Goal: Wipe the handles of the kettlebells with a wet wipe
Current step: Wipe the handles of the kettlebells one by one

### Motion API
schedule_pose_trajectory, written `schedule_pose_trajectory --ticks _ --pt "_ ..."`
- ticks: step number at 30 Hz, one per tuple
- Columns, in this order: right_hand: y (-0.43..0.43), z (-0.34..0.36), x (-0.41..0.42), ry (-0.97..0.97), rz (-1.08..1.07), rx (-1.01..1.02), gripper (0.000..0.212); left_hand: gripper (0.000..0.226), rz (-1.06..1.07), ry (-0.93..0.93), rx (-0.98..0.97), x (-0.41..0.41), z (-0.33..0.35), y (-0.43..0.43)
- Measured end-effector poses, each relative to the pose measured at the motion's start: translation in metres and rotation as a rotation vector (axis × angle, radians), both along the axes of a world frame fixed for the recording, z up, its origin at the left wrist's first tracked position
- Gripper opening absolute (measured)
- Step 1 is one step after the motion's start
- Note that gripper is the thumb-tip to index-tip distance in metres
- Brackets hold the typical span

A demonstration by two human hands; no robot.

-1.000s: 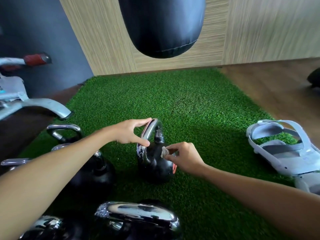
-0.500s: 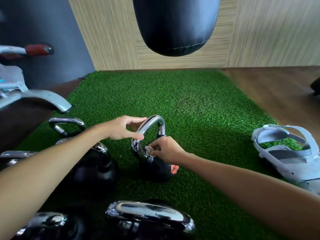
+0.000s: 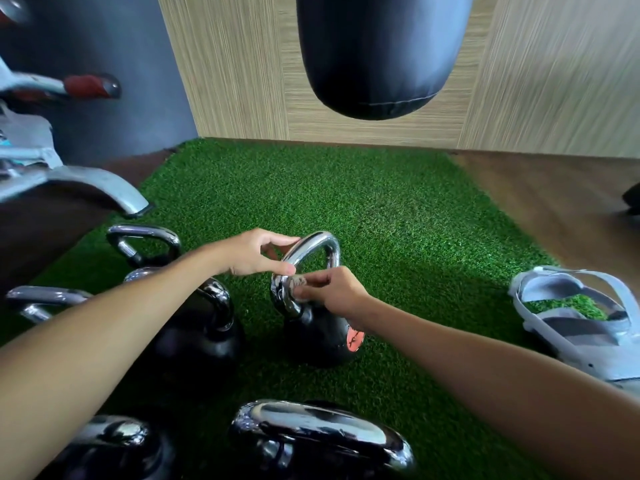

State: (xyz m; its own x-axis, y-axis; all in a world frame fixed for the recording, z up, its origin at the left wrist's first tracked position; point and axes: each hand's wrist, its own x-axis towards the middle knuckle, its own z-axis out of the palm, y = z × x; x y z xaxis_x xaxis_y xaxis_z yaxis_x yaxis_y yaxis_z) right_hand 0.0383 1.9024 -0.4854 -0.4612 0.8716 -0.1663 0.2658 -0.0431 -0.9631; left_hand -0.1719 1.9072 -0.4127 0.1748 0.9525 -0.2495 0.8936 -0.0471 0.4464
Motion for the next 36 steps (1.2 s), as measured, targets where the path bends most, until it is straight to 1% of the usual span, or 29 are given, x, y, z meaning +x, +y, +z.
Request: schedule_pose_trajectory --ticks 2,4,6,8,9,11,13,14,16,18,22,28,30,31,33,34,36 --pt "0.004 0.006 -0.012 0.077 -0.127 -0.055 0.013 0.086 0.024 -0.020 0.014 -0.005 -0.002 -0.002" --pt "0.011 0.007 -0.021 0.102 -0.267 -0.076 0.007 0.078 0.036 -0.062 0.031 -0.007 -0.003 -0.004" --pt "0.015 0.008 -0.023 0.079 -0.366 -0.071 0.012 0.068 0.038 -0.099 0.044 -0.009 -0.004 -0.007" --pt "0.016 0.005 -0.025 0.006 -0.305 -0.048 0.007 0.068 0.054 -0.113 0.054 -0.013 -0.006 -0.009" --pt "0.015 0.003 -0.027 -0.012 -0.247 -0.036 0.009 0.071 0.069 -0.108 0.060 -0.016 -0.008 -0.009" --pt "0.011 0.004 -0.031 -0.008 -0.208 -0.029 0.013 0.084 0.099 -0.091 0.057 -0.023 -0.012 -0.009" --pt "0.017 0.006 -0.031 0.009 -0.267 -0.004 0.014 0.097 0.095 -0.089 0.049 -0.027 -0.015 -0.007" --pt "0.021 0.008 -0.030 0.008 -0.331 0.002 0.013 0.095 0.084 -0.085 0.038 -0.026 -0.014 -0.007" --pt "0.031 0.007 -0.029 0.012 -0.456 0.016 0.011 0.078 0.072 -0.072 0.029 -0.021 -0.011 -0.008" --pt "0.034 0.000 -0.029 0.006 -0.483 0.030 0.014 0.069 0.071 -0.071 0.051 -0.017 -0.011 -0.007" --pt "0.026 -0.005 -0.031 0.000 -0.402 0.049 0.013 0.069 0.073 -0.085 0.060 -0.015 -0.013 -0.007" --pt "0.044 -0.003 -0.026 -0.042 -0.637 0.107 0.014 0.069 0.048 -0.089 0.057 -0.008 -0.011 -0.002" --pt "0.045 -0.007 -0.026 -0.054 -0.702 0.086 0.007 0.069 0.033 -0.090 0.045 -0.006 -0.010 -0.001" --pt "0.044 -0.009 -0.026 -0.047 -0.731 0.050 0.008 0.070 0.025 -0.088 0.039 -0.005 -0.009 0.000" --pt "0.044 -0.014 -0.025 -0.033 -0.777 -0.021 0.020 0.072 0.027 -0.085 0.029 -0.003 -0.009 0.000" --pt "0.044 -0.015 -0.025 -0.045 -0.787 -0.036 0.022 0.073 0.029 -0.081 0.029 -0.003 -0.009 0.000" --pt "0.045 -0.015 -0.023 -0.061 -0.800 -0.015 0.019 0.074 0.026 -0.078 0.029 -0.001 -0.009 0.000"
